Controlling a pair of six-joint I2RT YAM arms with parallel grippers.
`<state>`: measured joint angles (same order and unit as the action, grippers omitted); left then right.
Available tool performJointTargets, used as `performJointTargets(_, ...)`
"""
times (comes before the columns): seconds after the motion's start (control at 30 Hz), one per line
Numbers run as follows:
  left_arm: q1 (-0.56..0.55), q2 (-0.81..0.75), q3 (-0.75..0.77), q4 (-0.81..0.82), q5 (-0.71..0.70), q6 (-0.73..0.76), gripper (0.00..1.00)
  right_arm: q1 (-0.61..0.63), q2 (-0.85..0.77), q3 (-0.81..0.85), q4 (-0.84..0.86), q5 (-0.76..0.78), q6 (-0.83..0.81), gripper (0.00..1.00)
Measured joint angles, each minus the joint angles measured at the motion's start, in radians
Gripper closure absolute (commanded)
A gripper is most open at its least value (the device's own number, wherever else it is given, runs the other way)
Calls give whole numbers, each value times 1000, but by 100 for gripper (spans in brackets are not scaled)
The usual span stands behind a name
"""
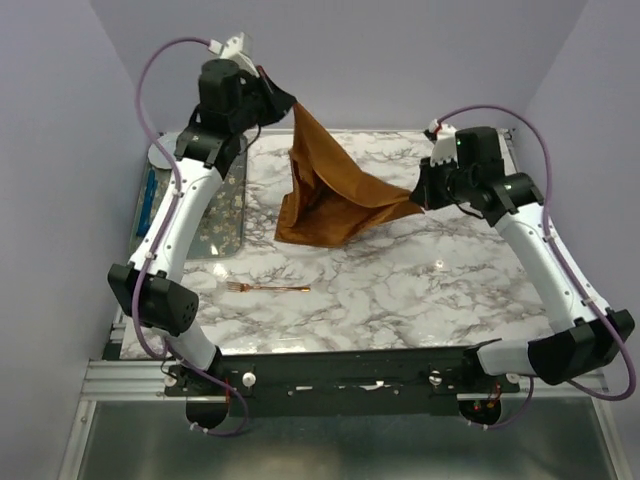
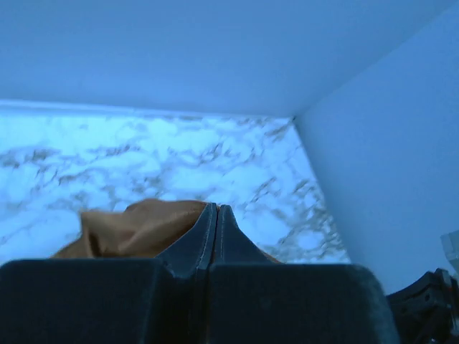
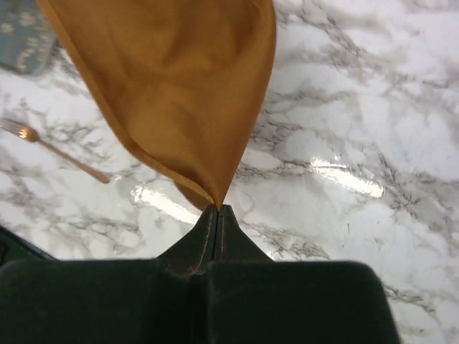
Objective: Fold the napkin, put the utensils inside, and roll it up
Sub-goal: Flatten the napkin out
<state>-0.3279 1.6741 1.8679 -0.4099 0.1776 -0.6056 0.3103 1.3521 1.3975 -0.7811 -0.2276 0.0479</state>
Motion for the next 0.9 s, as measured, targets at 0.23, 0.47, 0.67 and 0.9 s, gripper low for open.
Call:
performJointTargets(0.23, 195, -157, 6, 214, 99, -225, 100, 119, -103, 349, -146, -132, -58, 99)
performJointTargets(0.47, 273, -263, 63, 325, 63, -271, 100, 300, -237, 380, -118, -334, -4, 99)
performJointTargets(0.67, 240, -210, 68, 420, 40, -289, 100, 309, -379, 158, -50, -301, 132, 99)
performJointTargets(0.9, 59, 206, 245, 414, 3, -251, 100, 243, -421, 11, -90, 202, 267, 99)
